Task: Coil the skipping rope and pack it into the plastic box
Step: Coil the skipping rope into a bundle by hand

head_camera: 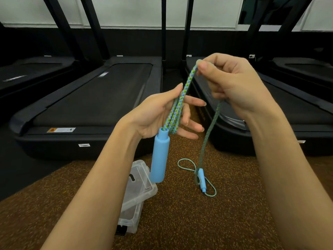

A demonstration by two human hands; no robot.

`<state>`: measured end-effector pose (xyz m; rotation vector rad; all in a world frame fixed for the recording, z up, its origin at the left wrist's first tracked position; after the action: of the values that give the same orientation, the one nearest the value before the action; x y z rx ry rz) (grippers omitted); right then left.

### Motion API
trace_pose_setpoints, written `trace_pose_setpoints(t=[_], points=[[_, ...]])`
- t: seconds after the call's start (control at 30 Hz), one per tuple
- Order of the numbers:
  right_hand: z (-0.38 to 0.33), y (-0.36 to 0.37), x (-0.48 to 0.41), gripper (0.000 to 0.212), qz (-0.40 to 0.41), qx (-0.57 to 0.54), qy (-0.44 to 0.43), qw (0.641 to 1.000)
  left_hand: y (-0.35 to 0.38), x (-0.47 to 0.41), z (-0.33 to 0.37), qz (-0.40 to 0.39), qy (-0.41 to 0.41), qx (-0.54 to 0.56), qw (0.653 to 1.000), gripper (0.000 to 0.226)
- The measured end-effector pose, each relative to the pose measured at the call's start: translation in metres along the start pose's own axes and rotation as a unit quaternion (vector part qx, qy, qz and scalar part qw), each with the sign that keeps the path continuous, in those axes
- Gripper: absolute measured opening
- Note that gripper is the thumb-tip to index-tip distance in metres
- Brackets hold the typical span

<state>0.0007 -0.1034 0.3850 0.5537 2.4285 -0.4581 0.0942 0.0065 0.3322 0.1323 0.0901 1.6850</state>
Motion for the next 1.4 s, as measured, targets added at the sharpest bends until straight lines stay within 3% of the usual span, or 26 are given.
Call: trace_pose_setpoints(t=[0.2,0.43,0.6,0.8,1.03,1.2,1.4], points=[[0.007,0.0,0.0,0.015,0.046,-0.055,-0.001,0.997,0.008,0.001,0.003,-0.084,-0.01,0.03,0.996,0.061],[0.022,0.009,0.001,0.013,0.082,-0.081,0.018,0.993,0.018,0.001,0.006,-0.196,0.008,0.087,0.977,0.053],[0.031,0.022,0.006,0.015,0.058,-0.047,0.061,0.995,0.019,0.0,0.011,-0.207,0.049,0.106,0.971,0.05],[0.039,0.033,0.009,0.029,0.029,-0.041,0.086,0.995,0.012,0.005,0.021,-0.155,0.105,0.152,0.97,0.047],[0.05,0.046,0.011,0.035,-0.122,0.005,0.128,0.984,0.002,0.014,0.03,-0.036,0.163,0.221,0.961,0.059],[0.053,0.048,0.015,0.02,-0.205,0.018,0.175,0.963,-0.005,0.018,0.033,0.066,0.193,0.228,0.952,0.049],[0.041,0.047,0.018,0.031,-0.3,0.094,0.185,0.931,-0.02,0.019,0.033,0.134,0.215,0.24,0.937,0.048]])
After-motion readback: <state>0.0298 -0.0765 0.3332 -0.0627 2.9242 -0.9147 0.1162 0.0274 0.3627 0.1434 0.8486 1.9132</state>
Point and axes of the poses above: each hand's wrist, its own x-axis away from the middle knuckle, its own y-axis out of the palm, z = x × y, the point moved 3 cm from there along -x, towards the middle knuckle, and after that the axes turned 7 degrees about -y, right-handed, at the moved point
